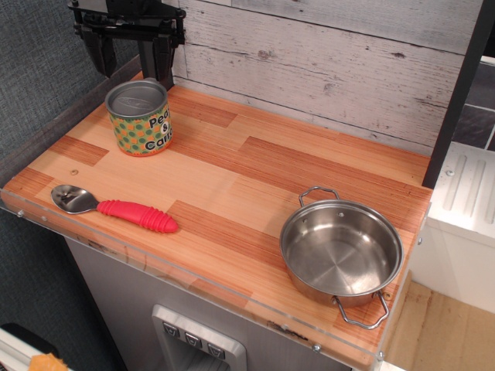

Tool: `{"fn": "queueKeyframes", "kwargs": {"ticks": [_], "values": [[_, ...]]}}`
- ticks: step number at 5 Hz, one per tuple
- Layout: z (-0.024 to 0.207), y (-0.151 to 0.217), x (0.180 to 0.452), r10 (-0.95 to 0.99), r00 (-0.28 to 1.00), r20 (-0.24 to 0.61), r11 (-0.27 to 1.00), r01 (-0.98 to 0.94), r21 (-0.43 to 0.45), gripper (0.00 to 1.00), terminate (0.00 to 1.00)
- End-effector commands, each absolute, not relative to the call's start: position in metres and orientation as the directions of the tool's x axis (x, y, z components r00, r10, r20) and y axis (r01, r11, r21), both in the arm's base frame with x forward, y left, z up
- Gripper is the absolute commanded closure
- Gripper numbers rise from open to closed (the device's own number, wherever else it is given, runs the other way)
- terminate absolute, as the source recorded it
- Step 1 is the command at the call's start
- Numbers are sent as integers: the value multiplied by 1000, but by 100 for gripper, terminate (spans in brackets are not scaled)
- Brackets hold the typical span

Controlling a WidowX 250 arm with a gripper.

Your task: Move the pot to the back of the table

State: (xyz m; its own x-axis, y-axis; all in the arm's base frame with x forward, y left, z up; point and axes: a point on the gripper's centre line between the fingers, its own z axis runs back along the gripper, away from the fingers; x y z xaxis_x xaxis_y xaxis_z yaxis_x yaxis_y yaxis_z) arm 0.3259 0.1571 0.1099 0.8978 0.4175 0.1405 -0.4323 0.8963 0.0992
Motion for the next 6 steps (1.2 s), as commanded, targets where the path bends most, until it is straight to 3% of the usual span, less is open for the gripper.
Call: {"fn": "queueKeyframes", "kwargs": {"ticks": [1, 4, 6], "values": [[110, 157, 326, 417, 898, 140, 896, -432, 99, 0, 0], [129, 96, 285, 381, 915, 135, 919, -391, 56, 0, 0], [121, 38, 252, 542, 839, 42, 838, -535, -108, 0, 0]]}}
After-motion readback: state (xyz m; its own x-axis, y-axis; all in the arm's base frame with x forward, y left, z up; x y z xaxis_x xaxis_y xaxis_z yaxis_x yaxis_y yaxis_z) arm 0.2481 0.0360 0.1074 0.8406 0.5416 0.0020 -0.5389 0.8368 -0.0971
